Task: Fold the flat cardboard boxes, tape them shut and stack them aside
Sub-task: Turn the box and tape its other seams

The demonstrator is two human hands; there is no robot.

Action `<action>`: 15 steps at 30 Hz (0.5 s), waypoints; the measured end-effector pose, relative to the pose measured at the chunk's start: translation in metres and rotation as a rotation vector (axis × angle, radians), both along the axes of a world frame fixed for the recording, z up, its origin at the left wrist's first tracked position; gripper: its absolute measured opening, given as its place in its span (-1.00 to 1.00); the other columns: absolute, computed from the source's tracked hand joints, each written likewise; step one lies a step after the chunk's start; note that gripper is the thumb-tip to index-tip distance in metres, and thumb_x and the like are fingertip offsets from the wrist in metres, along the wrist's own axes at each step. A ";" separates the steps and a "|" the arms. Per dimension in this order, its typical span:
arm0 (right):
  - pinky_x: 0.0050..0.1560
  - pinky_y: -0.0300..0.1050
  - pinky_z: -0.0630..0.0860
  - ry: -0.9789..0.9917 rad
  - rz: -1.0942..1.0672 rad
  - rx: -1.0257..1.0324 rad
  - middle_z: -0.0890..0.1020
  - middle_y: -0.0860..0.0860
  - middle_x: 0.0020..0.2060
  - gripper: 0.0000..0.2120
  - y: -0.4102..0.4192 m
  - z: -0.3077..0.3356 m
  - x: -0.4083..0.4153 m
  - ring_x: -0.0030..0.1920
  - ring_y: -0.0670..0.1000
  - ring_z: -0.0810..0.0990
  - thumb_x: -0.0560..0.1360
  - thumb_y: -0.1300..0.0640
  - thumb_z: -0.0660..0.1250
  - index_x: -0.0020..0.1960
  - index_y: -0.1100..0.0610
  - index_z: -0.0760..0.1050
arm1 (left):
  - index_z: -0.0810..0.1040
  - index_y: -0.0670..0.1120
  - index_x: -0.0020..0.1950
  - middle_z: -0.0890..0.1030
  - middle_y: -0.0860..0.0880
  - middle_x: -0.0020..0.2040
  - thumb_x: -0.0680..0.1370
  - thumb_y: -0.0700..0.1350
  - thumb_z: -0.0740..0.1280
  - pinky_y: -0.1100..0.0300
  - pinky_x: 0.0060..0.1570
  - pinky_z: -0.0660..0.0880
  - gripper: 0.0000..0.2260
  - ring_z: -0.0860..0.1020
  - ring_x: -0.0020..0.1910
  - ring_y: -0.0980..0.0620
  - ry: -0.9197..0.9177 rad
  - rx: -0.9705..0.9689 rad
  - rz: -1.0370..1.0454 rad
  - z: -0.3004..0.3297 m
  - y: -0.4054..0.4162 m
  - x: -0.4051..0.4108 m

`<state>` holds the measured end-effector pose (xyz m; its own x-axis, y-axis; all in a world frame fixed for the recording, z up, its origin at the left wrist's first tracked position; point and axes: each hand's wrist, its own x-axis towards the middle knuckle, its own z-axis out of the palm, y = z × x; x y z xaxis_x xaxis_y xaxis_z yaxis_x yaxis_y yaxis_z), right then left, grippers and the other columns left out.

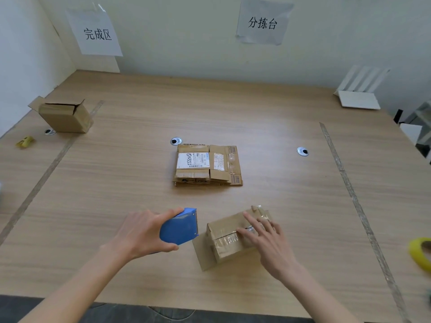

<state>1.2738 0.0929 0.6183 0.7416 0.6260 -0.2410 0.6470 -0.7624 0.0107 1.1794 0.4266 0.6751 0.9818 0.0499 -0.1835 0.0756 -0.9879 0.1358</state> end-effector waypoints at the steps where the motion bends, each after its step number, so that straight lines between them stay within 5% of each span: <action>1: 0.46 0.08 0.20 -0.013 -0.059 0.068 0.01 -0.04 0.66 -0.11 0.005 -0.002 -0.011 0.58 0.11 0.19 0.41 0.43 0.27 0.58 -0.22 0.17 | 0.12 0.43 0.49 0.64 0.25 0.04 0.27 0.45 0.28 0.23 -0.27 0.40 -0.19 0.57 -0.10 0.13 0.001 0.002 -0.004 0.000 -0.002 0.001; 4: 0.34 0.10 0.40 0.064 -0.269 0.264 0.28 -0.02 0.59 -0.39 0.032 -0.007 -0.045 0.48 0.09 0.42 0.52 -0.04 0.33 0.55 -0.17 0.29 | 0.12 0.43 0.50 0.64 0.25 0.06 0.27 0.46 0.27 0.22 -0.22 0.44 -0.19 0.58 -0.09 0.14 -0.001 0.006 -0.012 -0.001 -0.009 0.002; 7: 0.45 0.16 0.22 0.170 -0.408 0.187 0.10 -0.03 0.65 -0.22 0.059 -0.018 -0.056 0.58 0.08 0.18 0.46 -0.51 0.03 0.60 -0.23 0.13 | 0.13 0.43 0.50 0.63 0.26 0.07 0.27 0.45 0.29 0.22 -0.20 0.45 -0.19 0.58 -0.07 0.14 0.001 0.004 -0.007 0.000 -0.013 0.004; 9: 0.43 0.20 0.24 0.149 -0.441 0.150 0.15 0.00 0.63 -0.23 0.069 -0.021 -0.058 0.56 0.12 0.22 0.44 -0.51 0.14 0.57 -0.23 0.21 | 0.14 0.43 0.50 0.63 0.26 0.06 0.27 0.45 0.30 0.24 -0.23 0.43 -0.19 0.58 -0.07 0.14 0.005 0.011 -0.010 0.002 -0.014 0.004; 12: 0.25 0.26 0.50 0.065 -0.359 0.195 0.49 0.08 0.46 -0.34 0.066 -0.019 -0.059 0.36 0.19 0.53 0.33 -0.34 0.44 0.38 -0.13 0.54 | 0.14 0.44 0.49 0.63 0.27 0.04 0.27 0.45 0.30 0.33 -0.33 0.29 -0.20 0.56 -0.10 0.16 0.005 0.011 -0.011 0.005 -0.014 0.001; 15: 0.48 0.24 0.30 0.111 -0.194 0.231 0.33 0.02 0.57 -0.36 0.048 -0.027 -0.049 0.51 0.16 0.34 0.43 -0.29 0.33 0.48 -0.17 0.42 | 0.14 0.45 0.49 0.63 0.27 0.04 0.27 0.45 0.30 0.32 -0.31 0.33 -0.20 0.56 -0.12 0.16 0.008 0.003 -0.007 0.008 -0.013 -0.002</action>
<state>1.2248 0.1408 0.5910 0.8295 0.5234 -0.1948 0.4771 -0.8454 -0.2399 1.1773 0.4140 0.6827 0.9806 0.0435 -0.1910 0.0696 -0.9888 0.1322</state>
